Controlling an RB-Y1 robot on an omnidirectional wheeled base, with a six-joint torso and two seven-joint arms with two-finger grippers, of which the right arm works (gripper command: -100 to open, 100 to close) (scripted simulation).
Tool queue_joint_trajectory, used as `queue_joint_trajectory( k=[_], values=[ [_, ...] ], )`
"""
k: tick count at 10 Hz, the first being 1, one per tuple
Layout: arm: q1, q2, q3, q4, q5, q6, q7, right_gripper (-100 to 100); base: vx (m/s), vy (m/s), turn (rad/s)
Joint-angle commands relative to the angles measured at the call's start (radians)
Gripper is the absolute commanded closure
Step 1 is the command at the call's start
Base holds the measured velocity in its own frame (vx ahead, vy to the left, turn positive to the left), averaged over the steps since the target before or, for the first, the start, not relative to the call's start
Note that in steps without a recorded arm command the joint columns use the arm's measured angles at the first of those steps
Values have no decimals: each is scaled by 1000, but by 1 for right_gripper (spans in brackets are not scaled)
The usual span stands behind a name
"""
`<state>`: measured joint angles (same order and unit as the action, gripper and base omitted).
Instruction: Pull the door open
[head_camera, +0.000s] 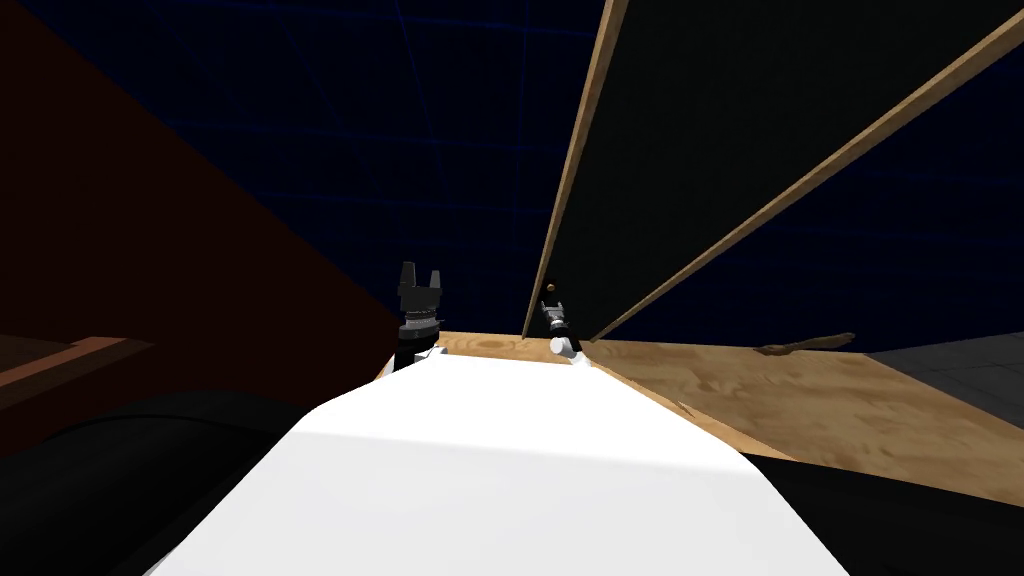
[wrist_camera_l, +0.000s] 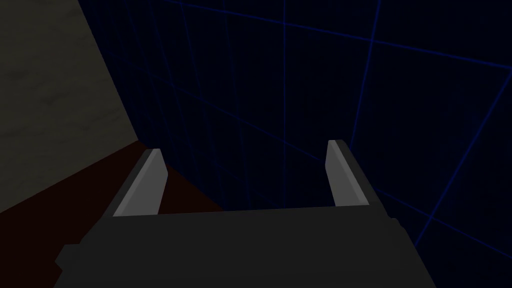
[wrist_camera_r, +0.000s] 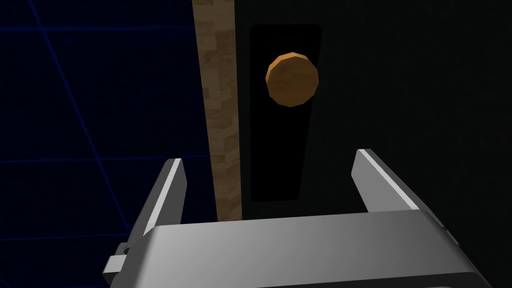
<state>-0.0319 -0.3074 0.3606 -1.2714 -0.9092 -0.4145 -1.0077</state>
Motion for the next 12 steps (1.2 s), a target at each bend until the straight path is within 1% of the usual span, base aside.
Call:
queue_joint_trajectory(
  k=[1, 2, 4, 6, 7, 8, 9, 10, 12],
  values=[
    [-4, -31, -10, 17, -10, -11, -29, -100, 86, 66, 161],
    [-3, -71, -21, 32, -22, -24, -64, -100, 129, 69, 231],
    [-3, -111, -33, 46, -34, -36, -98, -100, 124, 63, 175],
    [-2, -147, -43, 60, -44, -48, -128, -100, 117, 20, 117],
    [-1, -178, -51, 71, -53, -57, -155, -100, 142, 11, 175],
    [-1, -202, -58, 80, -60, -65, -175, -100, 153, 22, 206],
    [1, -193, -45, 82, -52, -70, -173, -100, 65, 6, 35],
    [1, -193, -45, 82, -52, -70, -173, 100, -7, -8, -57],
    [1, -193, -45, 82, -52, -70, -173, 100, -20, -14, -2]
  ],
)
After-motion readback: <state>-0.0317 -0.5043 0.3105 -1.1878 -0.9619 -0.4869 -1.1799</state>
